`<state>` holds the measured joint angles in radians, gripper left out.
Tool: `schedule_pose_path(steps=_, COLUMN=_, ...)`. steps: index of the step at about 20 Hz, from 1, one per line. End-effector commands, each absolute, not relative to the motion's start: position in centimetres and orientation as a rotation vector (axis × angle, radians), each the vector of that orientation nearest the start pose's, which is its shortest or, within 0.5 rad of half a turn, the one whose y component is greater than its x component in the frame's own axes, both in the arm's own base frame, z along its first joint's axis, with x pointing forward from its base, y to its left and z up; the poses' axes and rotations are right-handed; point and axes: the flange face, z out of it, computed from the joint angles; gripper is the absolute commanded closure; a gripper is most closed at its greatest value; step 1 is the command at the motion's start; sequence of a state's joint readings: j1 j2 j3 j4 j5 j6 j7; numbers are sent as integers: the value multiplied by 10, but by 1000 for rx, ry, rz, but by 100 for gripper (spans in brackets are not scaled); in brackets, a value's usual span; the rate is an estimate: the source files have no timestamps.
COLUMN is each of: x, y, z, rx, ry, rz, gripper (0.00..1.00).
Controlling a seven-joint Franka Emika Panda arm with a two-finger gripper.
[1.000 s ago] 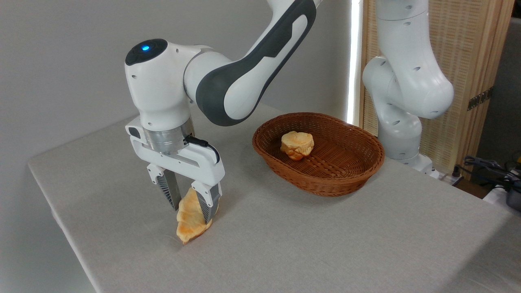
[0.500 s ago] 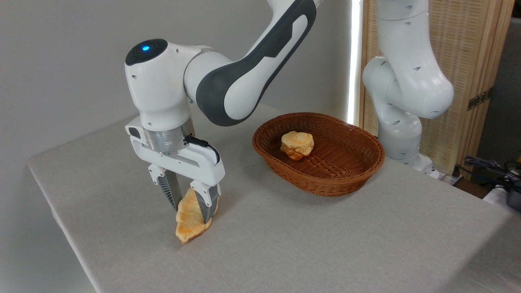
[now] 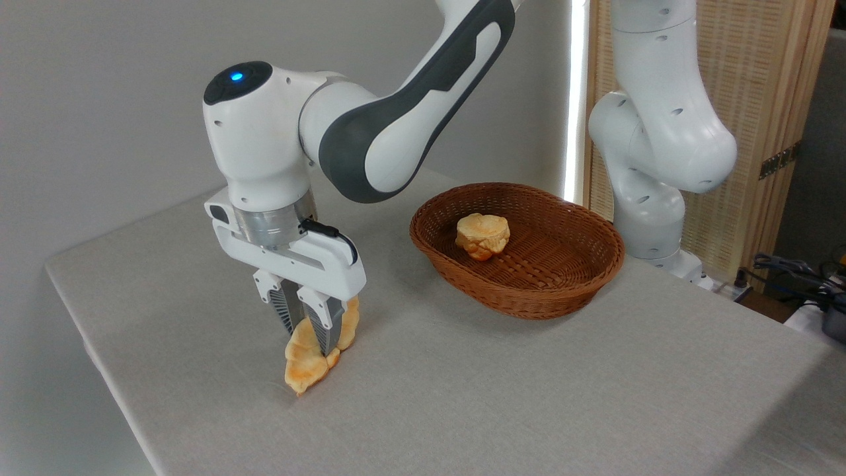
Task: Put bread into the basket
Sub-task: 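Close the gripper on the bread's end and pinch it, then lift the bread and carry it over the wicker basket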
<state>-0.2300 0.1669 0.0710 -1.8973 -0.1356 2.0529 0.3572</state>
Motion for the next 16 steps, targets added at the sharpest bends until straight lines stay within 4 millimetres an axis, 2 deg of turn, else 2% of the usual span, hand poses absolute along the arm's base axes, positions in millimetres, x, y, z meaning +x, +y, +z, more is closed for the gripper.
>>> schedule_pose_path(steps=1, x=579, y=-103, z=444, rx=-3156, ry=791, rz=-9, gripper=52)
schedule_pose_path(steps=4, x=567, y=-106, z=461, rx=-3155, ry=827, rz=32, gripper=52)
schedule_pose_path(steps=8, x=545, y=-114, z=499, rx=-3153, ry=874, rz=43, gripper=50)
schedule_pose_path(steps=10, x=529, y=-125, z=512, rx=-3142, ry=928, rz=90, gripper=50)
schedule_pose_path(steps=13, x=504, y=-127, z=536, rx=-3122, ry=1010, rz=146, gripper=48)
schedule_pose_path(steps=16, x=475, y=-130, z=549, rx=-3095, ry=1100, rz=222, gripper=45)
